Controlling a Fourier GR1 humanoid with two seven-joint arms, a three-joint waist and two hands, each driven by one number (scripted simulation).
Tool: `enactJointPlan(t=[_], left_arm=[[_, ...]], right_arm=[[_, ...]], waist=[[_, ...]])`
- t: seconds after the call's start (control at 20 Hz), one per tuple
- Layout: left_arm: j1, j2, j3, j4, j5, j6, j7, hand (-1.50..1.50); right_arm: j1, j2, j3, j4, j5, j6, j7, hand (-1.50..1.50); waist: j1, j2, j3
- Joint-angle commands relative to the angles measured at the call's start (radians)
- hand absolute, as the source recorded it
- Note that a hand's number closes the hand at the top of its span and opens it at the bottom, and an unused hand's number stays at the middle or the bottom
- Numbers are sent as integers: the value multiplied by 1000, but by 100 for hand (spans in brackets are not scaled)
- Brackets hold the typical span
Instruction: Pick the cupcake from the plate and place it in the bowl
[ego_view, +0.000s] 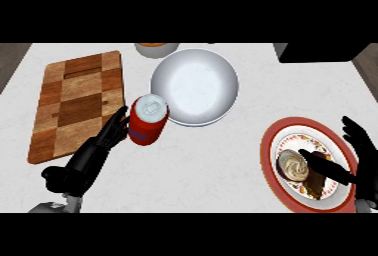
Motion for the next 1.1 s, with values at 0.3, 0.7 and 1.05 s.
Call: enactJointPlan(t=[0.3, 0.7, 1.05], left_arm=[[-99, -47, -22, 48, -24, 2, 33, 0], [-103, -67, -9, 45, -28, 4, 51, 0], [-43, -72, -5, 53, -34, -38, -21, 0]], right_arm=[[-94, -302, 113, -84, -110, 532, 519, -150], [-277, -321, 70, -177, -435, 744, 933, -150], [-378, -292, 141, -81, -474, 732, 983, -150]], waist=[[48, 8, -5], [44, 1, 0], [46, 1, 0]])
